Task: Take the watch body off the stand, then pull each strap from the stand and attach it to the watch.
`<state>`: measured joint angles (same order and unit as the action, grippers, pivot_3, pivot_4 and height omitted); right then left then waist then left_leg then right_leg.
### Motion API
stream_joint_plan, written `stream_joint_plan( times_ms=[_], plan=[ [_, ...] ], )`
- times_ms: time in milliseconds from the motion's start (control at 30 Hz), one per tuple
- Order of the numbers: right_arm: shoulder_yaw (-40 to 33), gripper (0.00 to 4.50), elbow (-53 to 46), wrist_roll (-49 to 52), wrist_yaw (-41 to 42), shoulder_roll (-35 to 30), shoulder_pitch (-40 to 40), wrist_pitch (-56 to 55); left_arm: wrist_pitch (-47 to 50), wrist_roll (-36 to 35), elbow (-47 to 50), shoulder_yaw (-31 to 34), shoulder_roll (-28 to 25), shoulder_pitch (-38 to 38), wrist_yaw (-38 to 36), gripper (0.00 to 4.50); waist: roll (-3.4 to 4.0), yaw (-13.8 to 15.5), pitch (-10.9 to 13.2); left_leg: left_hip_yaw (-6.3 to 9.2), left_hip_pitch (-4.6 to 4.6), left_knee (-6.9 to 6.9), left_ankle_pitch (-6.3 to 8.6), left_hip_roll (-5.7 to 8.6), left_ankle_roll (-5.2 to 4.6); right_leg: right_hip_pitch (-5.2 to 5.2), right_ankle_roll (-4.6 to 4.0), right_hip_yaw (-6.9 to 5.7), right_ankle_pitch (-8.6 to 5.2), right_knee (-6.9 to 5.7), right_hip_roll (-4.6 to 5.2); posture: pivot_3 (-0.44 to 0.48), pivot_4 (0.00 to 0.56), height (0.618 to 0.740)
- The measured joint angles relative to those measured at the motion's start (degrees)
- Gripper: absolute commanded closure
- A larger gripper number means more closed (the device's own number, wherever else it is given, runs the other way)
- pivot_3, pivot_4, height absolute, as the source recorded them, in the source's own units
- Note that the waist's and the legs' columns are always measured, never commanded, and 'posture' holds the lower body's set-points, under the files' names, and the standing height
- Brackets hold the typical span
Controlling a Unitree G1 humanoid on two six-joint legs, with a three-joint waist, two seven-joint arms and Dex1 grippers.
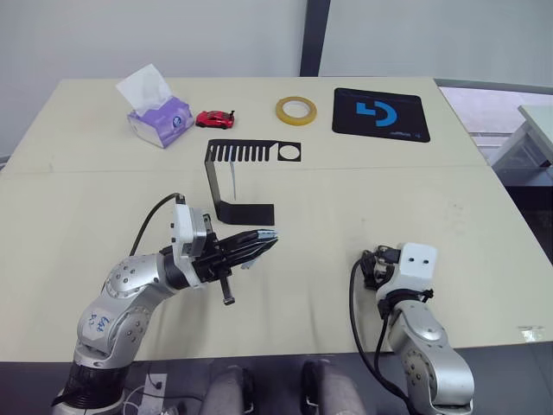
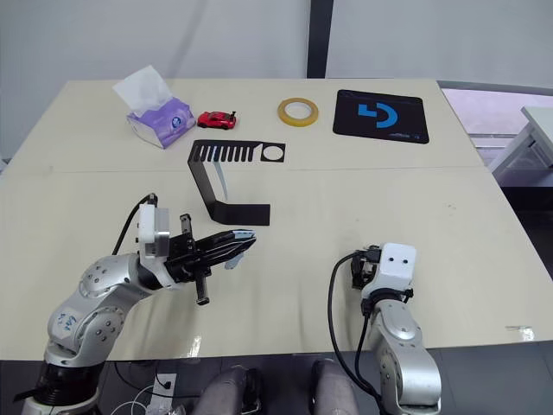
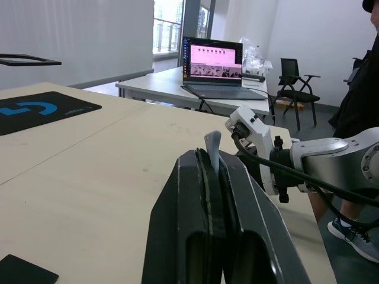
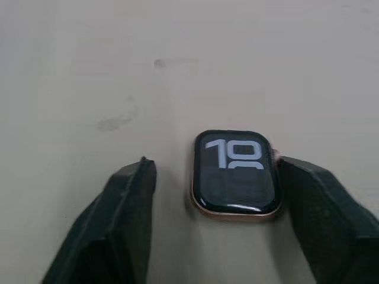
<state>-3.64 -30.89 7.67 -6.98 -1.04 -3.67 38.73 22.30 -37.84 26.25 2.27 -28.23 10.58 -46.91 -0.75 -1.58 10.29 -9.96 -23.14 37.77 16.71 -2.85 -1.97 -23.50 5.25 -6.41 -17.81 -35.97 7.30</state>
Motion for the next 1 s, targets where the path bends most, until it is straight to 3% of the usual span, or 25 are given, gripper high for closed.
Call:
stream_joint_plan(
  times_ms=[33, 67, 800, 867, 1000],
  plan=[
    [0.14, 2.93, 0.05, -0.03, 0.0, 0.0, 0.07, -0.08, 0.03, 0.0, 0.0, 0.02, -0.01, -0.01, 0.02, 4.5, 0.0, 0.04, 0.0, 0.0, 0.0, 0.0, 0.0, 0.01, 0.0, 0.0, 0.0, 0.0, 0.0, 0.01, 0.0, 0.0, 0.15, 0.74],
    [0.14, 2.96, 0.1, -0.02, 0.0, 0.0, 0.07, -0.09, 0.05, 0.0, 0.0, 0.02, -0.04, -0.01, 0.04, 4.5, -0.03, 0.03, -0.01, 0.0, 0.0, 0.0, -0.01, 0.02, -0.01, 0.01, 0.0, 0.0, 0.0, 0.01, 0.02, 0.0, 0.15, 0.74],
    [-2.47, 2.96, -1.24, 2.73, 5.15, -3.44, 2.04, 6.06, 0.06, 0.02, -0.05, 0.02, -0.02, -0.02, 0.52, 4.5, -0.04, -0.02, -0.02, 0.01, 0.0, 0.0, 0.0, 0.01, -0.03, 0.01, 0.0, -0.01, 0.0, 0.01, 0.07, 0.0, 0.15, 0.74],
    [-3.33, 1.86, -0.91, 3.47, 6.15, -3.72, 2.31, 6.29, -0.05, 0.05, -0.1, 0.01, 0.09, 0.03, 0.51, 4.5, -0.03, -0.02, -0.02, 0.01, 0.0, 0.0, 0.0, 0.01, -0.02, 0.0, 0.0, -0.02, 0.0, 0.01, 0.07, 0.0, 0.15, 0.74],
    [-3.61, 0.12, 0.08, 4.2, 8.47, -5.37, 2.72, 5.1, -0.41, 0.13, -0.2, 0.01, 0.16, 0.15, 0.47, 4.5, -0.04, 0.11, -0.02, 0.01, 0.0, 0.0, -0.03, 0.06, -0.07, 0.02, 0.01, -0.04, 0.01, 0.01, 0.08, 0.0, 0.15, 0.74]
  ],
)
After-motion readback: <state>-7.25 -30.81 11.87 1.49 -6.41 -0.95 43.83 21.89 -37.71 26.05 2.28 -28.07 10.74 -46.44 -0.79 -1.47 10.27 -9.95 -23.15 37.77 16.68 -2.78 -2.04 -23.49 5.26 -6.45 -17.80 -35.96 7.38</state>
